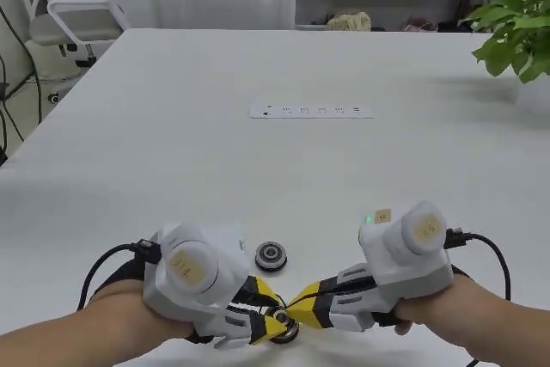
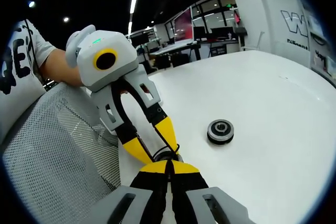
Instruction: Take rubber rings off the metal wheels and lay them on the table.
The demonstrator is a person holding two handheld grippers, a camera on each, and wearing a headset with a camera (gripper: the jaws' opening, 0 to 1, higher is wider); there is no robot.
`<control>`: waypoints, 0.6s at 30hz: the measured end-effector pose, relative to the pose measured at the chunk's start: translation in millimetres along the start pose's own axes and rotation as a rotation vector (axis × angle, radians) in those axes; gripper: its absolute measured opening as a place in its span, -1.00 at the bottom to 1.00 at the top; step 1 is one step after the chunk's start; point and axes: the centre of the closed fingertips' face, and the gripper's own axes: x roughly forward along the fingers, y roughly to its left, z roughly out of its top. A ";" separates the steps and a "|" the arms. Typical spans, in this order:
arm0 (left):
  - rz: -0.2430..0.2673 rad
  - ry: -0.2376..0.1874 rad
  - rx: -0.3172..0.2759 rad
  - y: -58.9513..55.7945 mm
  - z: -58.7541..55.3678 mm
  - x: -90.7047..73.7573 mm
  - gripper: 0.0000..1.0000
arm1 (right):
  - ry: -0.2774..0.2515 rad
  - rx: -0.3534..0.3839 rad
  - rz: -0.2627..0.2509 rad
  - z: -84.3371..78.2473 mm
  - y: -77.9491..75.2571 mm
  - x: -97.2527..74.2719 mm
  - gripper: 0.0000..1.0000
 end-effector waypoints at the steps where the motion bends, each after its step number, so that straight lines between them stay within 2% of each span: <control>1: 0.000 -0.003 0.000 0.2 0.8 -0.7 -0.74 | 0.000 0.000 0.000 0.0 0.0 0.0 -1.00; 18: -0.006 -0.029 -0.002 -2.2 12.7 -15.1 -0.60 | -0.031 0.003 0.008 7.5 0.9 -3.1 -1.00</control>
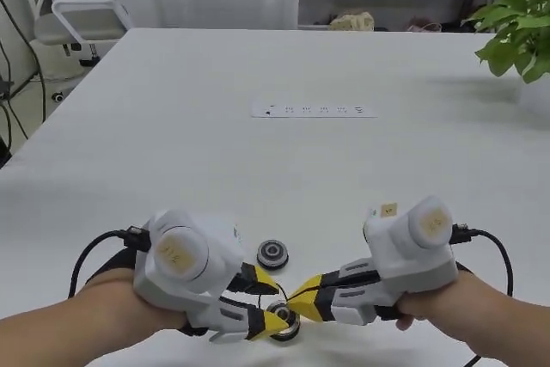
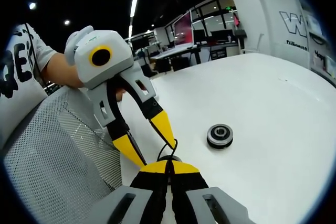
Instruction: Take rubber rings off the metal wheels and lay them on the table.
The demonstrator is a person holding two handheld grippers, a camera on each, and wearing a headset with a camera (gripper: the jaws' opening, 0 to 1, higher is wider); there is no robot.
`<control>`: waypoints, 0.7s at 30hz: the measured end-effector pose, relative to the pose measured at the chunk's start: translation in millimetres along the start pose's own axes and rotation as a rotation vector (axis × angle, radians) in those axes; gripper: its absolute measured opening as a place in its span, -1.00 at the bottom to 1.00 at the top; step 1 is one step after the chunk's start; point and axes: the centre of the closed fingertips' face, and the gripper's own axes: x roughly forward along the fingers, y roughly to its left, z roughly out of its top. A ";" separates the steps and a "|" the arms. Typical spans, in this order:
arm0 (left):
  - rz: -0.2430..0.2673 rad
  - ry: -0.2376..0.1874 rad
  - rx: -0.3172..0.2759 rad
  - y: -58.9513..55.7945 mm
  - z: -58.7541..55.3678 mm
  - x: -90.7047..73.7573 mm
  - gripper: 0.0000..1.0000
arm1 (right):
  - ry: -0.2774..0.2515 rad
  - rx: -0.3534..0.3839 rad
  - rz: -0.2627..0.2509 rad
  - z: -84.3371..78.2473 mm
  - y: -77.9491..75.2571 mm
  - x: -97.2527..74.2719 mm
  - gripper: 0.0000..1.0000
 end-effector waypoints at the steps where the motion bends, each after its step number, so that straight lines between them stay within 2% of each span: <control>1: -0.001 -0.003 -0.005 -0.2 0.7 -0.8 -0.58 | -0.001 0.000 0.002 0.3 0.3 0.0 -1.00; 8: 0.002 -0.005 0.001 -3.1 3.1 -6.5 -0.49 | -0.022 0.004 0.005 5.2 0.7 -1.3 -1.00; 14: 0.014 -0.033 -0.003 -3.0 10.9 -13.7 -0.44 | -0.031 0.003 0.013 8.1 3.3 -1.6 -1.00; 21: 0.031 -0.046 -0.008 -1.4 13.1 -22.4 -0.39 | -0.041 -0.001 0.020 12.0 6.1 -2.4 -1.00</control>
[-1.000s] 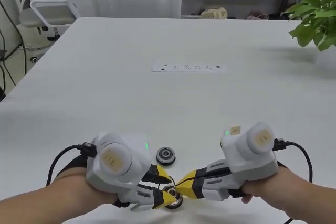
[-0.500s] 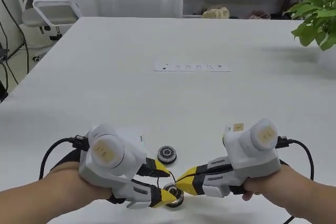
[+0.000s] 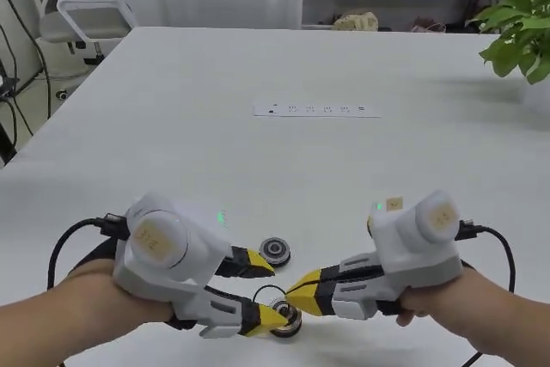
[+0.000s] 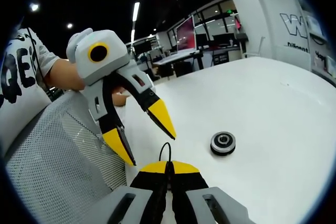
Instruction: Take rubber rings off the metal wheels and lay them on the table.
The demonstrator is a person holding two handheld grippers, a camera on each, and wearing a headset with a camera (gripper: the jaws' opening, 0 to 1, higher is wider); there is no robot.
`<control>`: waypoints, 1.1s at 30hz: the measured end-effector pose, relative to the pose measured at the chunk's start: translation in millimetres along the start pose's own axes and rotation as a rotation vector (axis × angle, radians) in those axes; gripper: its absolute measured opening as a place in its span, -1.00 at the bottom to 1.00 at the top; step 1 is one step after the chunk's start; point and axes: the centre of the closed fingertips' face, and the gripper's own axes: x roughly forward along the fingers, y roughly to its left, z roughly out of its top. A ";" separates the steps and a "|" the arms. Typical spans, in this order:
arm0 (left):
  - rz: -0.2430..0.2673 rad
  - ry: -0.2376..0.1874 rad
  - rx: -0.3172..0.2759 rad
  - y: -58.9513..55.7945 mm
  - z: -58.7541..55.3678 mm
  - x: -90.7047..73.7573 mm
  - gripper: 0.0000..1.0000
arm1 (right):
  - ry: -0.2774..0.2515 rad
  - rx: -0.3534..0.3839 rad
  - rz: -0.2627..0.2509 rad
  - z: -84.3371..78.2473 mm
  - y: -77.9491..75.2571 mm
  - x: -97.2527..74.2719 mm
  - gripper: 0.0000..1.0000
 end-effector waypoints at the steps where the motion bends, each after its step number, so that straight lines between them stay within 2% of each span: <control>1: 0.002 -0.002 0.000 0.0 0.3 -1.7 -0.39 | -0.003 0.000 0.000 0.8 0.1 -0.3 -1.00; 14: 0.030 -0.039 -0.021 2.0 5.1 -21.6 -0.26 | -0.033 0.005 -0.014 10.8 -2.8 -4.3 -1.00; 19: 0.044 -0.042 -0.027 4.3 4.1 -29.3 -0.20 | -0.042 0.003 -0.020 14.8 -4.3 -6.1 -1.00; 26: 0.052 -0.051 -0.033 0.4 2.6 -39.2 -0.11 | -0.054 0.002 -0.031 19.9 -6.5 -9.4 -1.00; 33: 0.069 -0.052 -0.042 0.0 -2.5 -49.3 -0.03 | -0.046 -0.015 -0.027 22.3 -4.8 -8.9 -1.00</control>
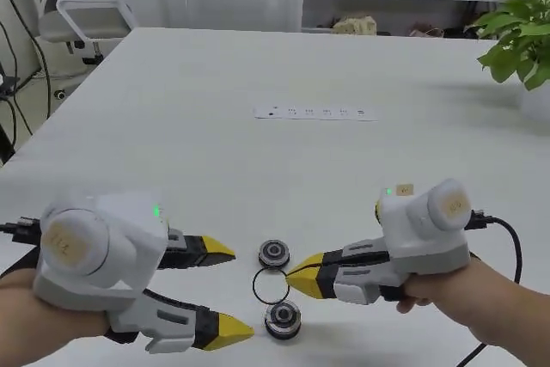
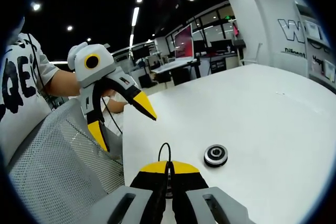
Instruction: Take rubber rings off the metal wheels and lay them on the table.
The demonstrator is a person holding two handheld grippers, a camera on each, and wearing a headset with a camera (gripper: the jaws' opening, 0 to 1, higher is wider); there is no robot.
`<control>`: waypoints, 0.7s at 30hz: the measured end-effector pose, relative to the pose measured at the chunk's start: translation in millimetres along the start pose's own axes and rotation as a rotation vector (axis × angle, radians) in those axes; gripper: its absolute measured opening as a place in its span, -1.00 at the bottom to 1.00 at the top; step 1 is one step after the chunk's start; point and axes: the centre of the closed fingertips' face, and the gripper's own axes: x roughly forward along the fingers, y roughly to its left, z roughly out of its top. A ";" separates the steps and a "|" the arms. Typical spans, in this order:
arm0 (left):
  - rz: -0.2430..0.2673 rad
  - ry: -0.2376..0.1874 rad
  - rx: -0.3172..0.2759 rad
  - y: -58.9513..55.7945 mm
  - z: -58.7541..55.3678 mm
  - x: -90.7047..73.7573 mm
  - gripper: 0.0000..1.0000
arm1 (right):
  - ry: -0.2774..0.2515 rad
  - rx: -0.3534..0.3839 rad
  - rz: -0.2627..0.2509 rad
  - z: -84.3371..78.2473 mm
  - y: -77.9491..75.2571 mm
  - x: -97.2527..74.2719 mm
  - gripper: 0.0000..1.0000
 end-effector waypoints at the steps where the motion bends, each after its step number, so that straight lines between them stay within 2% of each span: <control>1: 0.004 -0.002 -0.003 0.5 0.0 -1.3 -0.03 | 0.001 -0.001 0.001 0.2 0.1 0.2 -1.00; 13: 0.040 -0.018 -0.032 5.4 -3.8 -16.6 0.11 | 0.019 -0.019 0.004 2.2 -0.6 0.7 -1.00; 21: 0.064 -0.025 -0.051 6.7 -6.8 -24.5 0.14 | 0.023 -0.026 0.014 5.8 0.9 8.6 -1.00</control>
